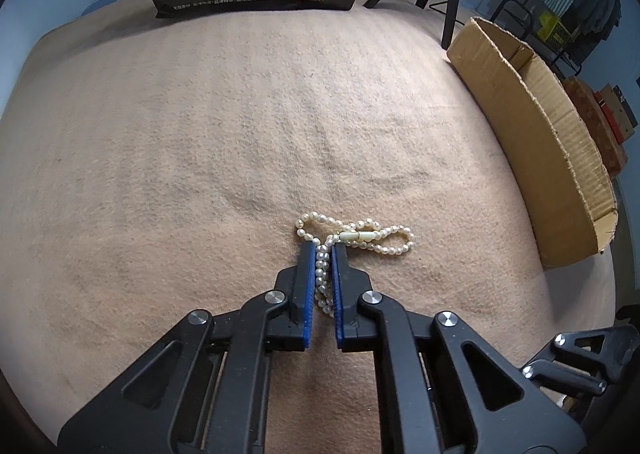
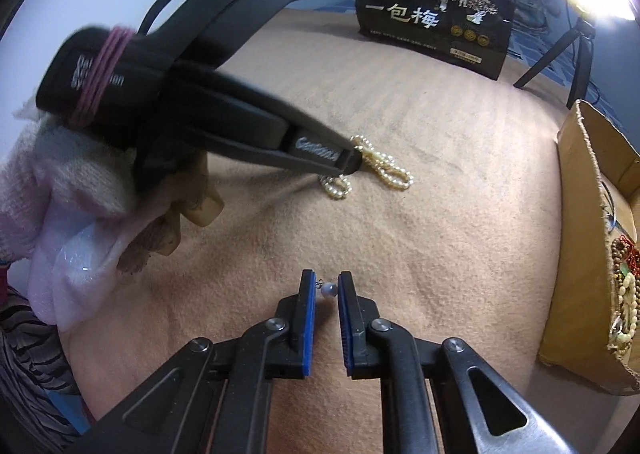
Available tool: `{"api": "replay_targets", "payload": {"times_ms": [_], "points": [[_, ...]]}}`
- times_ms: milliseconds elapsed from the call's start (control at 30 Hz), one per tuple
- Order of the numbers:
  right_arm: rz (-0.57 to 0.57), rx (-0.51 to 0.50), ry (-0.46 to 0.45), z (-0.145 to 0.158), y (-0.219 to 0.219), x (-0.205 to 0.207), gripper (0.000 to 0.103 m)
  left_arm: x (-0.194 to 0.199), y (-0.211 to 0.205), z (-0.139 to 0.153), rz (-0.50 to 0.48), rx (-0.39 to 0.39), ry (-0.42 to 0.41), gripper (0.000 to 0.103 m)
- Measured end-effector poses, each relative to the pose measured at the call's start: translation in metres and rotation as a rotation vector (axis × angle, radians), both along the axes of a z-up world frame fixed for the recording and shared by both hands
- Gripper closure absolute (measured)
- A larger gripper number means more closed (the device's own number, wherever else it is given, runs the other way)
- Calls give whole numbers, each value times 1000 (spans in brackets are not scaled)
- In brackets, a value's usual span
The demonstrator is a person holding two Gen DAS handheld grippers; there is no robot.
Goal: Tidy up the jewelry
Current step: 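Close the left tool on the pearl necklace while the right tool grasps the pearl earring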
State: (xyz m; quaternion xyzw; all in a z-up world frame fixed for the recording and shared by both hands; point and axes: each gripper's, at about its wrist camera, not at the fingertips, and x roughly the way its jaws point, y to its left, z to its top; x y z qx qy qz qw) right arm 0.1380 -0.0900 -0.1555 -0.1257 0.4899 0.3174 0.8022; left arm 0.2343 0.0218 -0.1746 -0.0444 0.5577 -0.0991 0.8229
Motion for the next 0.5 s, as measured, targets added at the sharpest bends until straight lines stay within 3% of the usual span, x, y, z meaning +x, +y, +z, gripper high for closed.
{"api": "replay_targets", "payload": {"times_ms": [500], "points": [[-82,58,-53,35,-28,9,94,-2,9,48,47,-90,-102,98]]}}
